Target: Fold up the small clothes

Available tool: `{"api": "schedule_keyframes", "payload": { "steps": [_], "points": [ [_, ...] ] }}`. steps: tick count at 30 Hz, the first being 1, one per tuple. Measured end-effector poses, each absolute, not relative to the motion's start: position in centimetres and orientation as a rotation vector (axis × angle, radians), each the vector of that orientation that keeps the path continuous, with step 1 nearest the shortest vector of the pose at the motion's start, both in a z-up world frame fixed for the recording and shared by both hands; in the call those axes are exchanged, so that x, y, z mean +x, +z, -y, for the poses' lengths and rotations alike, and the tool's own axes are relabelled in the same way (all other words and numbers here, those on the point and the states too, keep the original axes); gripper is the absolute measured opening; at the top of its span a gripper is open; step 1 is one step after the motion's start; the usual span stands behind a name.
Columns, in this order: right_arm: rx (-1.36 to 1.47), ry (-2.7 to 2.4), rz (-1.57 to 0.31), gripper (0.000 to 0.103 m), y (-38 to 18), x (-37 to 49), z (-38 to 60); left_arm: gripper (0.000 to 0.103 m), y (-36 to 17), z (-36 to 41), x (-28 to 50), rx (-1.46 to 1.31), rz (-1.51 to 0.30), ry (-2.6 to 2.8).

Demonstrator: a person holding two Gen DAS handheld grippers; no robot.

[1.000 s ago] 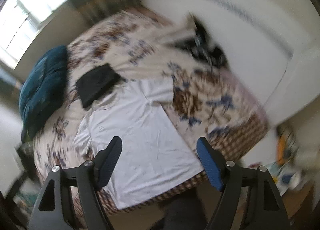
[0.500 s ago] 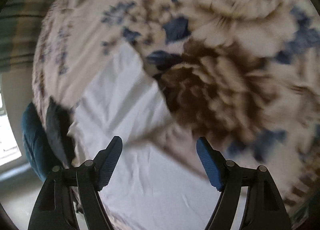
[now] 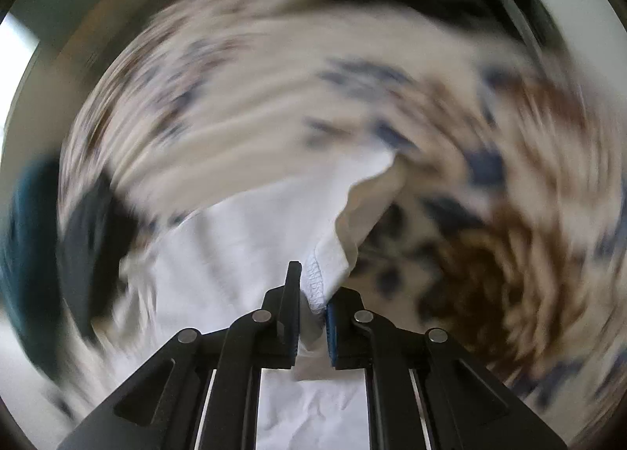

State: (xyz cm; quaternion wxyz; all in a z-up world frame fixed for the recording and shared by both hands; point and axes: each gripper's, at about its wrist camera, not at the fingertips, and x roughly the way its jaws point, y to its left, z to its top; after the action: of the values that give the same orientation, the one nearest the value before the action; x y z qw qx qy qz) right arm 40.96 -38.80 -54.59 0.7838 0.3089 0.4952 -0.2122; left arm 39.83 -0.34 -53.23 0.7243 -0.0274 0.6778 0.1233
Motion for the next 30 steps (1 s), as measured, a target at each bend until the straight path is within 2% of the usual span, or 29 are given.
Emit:
{"api": "schedule_keyframes", "payload": {
  "steps": [3,5,10,13,15,17,21,25,27,28,29,30],
  "points": [
    [0.226,-0.312,-1.115,0.011,-53.0,44.8,29.8,0.103,-50.9,-2.5,38.6,-0.084,-1.44,0.316],
    [-0.057,-0.222,-1.136,0.011,-54.3,45.8,23.2,0.103,-49.9,-4.6,37.4,-0.103,-1.421,0.353],
    [-0.389,-0.063,-1.204,0.011,-59.8,43.5,13.8,0.103,-49.7,-9.1,35.1,-0.149,-1.409,0.465],
    [-0.379,-0.008,-1.289,0.03,-61.3,41.8,12.2,0.103,-50.9,-12.3,34.5,-0.17,-1.418,0.514],
    [-0.249,0.026,-1.308,0.051,-60.4,40.8,12.8,0.103,-51.7,-13.7,34.4,-0.197,-1.427,0.533],
    [-0.083,0.022,-1.311,0.06,-59.2,39.5,14.5,0.103,-52.7,-15.6,34.4,-0.301,-1.439,0.541],
    [0.09,-0.123,-1.348,0.061,-58.5,37.0,18.6,0.101,-54.2,-19.6,33.9,-0.713,-1.325,0.51],
    [0.21,-0.26,-1.403,0.061,-60.4,34.8,22.2,0.097,-56.5,-21.7,34.1,-1.003,-1.225,0.483],
    [0.308,-0.281,-1.431,0.061,-61.5,34.0,23.8,0.074,-57.4,-22.0,34.3,-1.061,-1.187,0.491],
    [0.377,-0.297,-1.432,0.061,-62.0,33.3,24.7,0.066,-57.9,-21.6,34.6,-1.075,-1.171,0.499],
    [0.414,-0.308,-1.425,0.061,-62.2,32.8,25.1,0.044,-58.0,-21.5,34.8,-1.066,-1.161,0.503],
    [0.446,-0.319,-1.42,0.061,-62.4,32.5,25.7,0.017,-57.9,-21.1,35.3,-1.039,-1.149,0.507]
  ]
}}
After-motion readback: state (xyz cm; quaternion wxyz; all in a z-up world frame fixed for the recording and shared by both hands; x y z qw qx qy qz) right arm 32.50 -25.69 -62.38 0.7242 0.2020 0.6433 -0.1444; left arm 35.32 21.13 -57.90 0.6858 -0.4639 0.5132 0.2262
